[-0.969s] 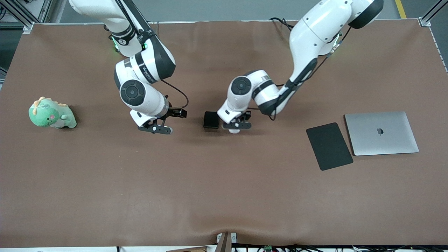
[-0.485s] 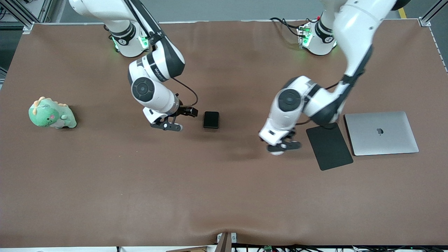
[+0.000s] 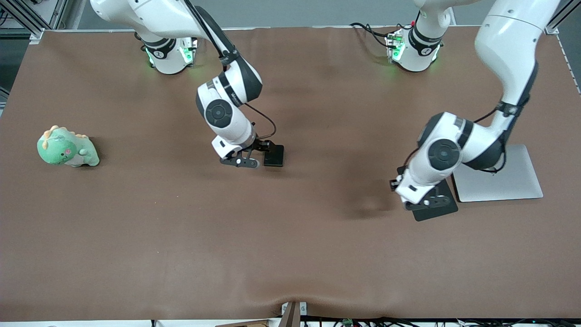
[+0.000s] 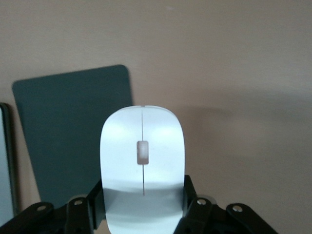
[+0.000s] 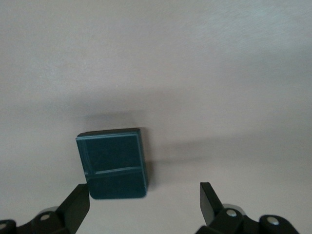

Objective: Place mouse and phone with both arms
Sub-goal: 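Carry the mouse onto the black pad while the right gripper lifts the phone, then release the mouse and raise the left gripper while the right gripper carries the phone, then carry the black phone with the right gripper toward the green plush toy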

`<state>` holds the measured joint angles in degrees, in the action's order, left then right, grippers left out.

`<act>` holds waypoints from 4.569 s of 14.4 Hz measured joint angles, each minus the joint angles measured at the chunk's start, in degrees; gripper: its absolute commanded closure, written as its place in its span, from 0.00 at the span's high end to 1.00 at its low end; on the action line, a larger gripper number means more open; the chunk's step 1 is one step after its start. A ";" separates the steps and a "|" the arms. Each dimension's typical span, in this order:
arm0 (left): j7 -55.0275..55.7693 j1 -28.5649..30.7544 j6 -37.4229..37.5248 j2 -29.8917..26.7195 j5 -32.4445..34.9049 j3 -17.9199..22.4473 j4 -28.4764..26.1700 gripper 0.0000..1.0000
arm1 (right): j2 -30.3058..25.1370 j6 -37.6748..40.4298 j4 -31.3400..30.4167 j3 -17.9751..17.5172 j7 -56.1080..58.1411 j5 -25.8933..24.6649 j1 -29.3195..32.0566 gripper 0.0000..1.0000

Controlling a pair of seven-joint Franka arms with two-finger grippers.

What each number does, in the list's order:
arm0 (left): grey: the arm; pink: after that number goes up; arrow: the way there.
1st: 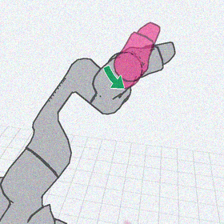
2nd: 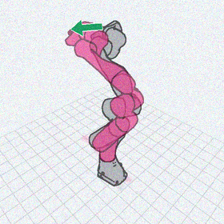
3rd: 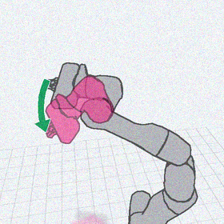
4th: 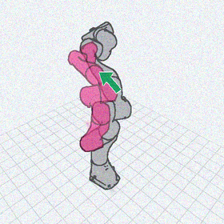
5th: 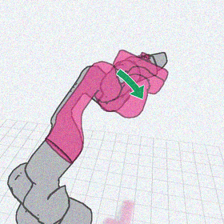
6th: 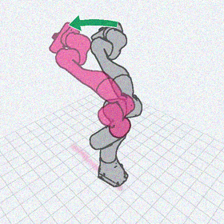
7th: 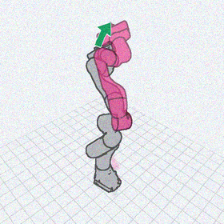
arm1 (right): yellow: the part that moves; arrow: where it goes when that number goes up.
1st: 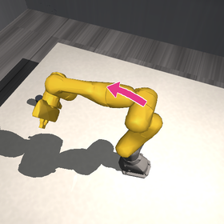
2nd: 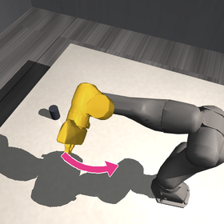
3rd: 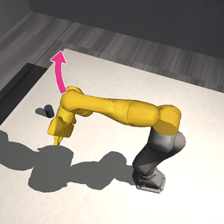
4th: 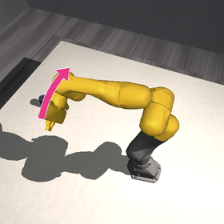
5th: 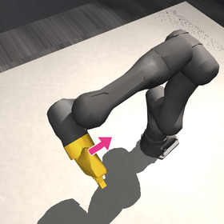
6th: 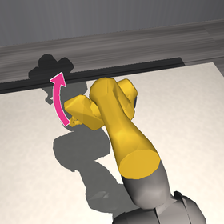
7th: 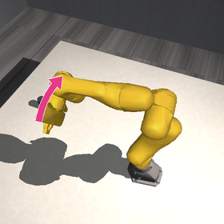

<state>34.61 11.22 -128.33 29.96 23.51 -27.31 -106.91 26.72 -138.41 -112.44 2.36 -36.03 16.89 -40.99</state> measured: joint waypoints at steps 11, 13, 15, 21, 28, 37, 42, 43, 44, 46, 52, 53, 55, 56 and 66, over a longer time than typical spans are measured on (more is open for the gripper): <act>-5.90 8.05 -11.33 4.75 1.23 0.10 -5.50 0.03 | 7.03 -7.97 2.49 0.00 -6.44 0.00 -3.97 1.00; -5.90 8.67 -11.33 4.75 1.95 0.14 -5.52 0.04 | 7.81 -8.97 2.64 0.00 -6.69 0.00 -4.33 1.00; -5.90 9.25 -11.33 4.75 2.03 0.16 -5.53 0.11 | 8.45 -9.27 2.76 0.00 -6.75 0.00 -4.69 1.00; -5.89 10.09 -11.48 4.73 4.22 0.25 -5.47 1.00 | 9.36 -9.33 3.50 0.03 -7.51 0.00 -5.61 0.79; -5.64 10.18 -9.43 -3.80 4.37 -2.48 -0.09 1.00 | 9.10 -8.22 3.89 0.34 -7.89 -0.05 -5.63 0.00; -6.55 10.15 26.62 -17.61 -3.90 -9.90 19.83 1.00 | 5.75 0.49 5.09 3.66 -6.88 -0.05 -2.11 0.00; -18.53 11.75 33.25 -21.37 -13.12 -9.01 23.91 1.00 | 2.24 0.69 -0.02 3.89 2.34 -0.05 4.23 0.00; -21.53 10.66 34.46 -23.04 -14.95 -6.33 23.96 1.00 | 1.14 0.69 -1.58 3.93 4.53 -0.05 5.64 0.00; -24.41 6.81 36.30 -24.71 -17.08 -0.75 23.96 1.00 | -0.04 0.69 -3.29 3.96 6.44 -0.05 6.85 0.00; -28.18 -4.06 39.92 -27.24 -20.59 12.19 23.77 1.00 | -2.22 0.68 -6.51 3.98 9.58 -0.05 8.71 0.00; -29.14 -16.13 41.95 -32.73 -22.43 24.97 19.65 1.00 | -6.62 0.34 -13.84 4.52 16.75 -0.05 13.51 0.00; -29.14 -16.13 41.95 -32.68 -22.44 25.00 19.15 1.00 | -6.95 0.26 -14.58 5.09 17.54 -0.05 13.66 0.00; -29.14 -16.13 41.93 -32.65 -22.48 25.05 18.68 1.00 | -7.39 -0.15 -15.84 6.59 19.06 -0.05 13.70 0.00; -29.14 -16.13 41.93 -32.65 -22.48 25.13 18.65 1.00 | -7.64 -0.24 -16.46 7.38 19.50 -0.05 13.73 0.00; -30.15 -15.62 41.92 -32.33 -22.48 26.00 18.24 1.00 | -10.06 -6.35 -25.62 19.05 38.22 -0.15 15.15 0.00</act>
<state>4.46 -4.40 -86.42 -2.37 1.02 -1.31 -88.67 16.66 -144.76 -138.06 21.41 2.18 16.73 -25.84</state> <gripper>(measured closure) 0.000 0.185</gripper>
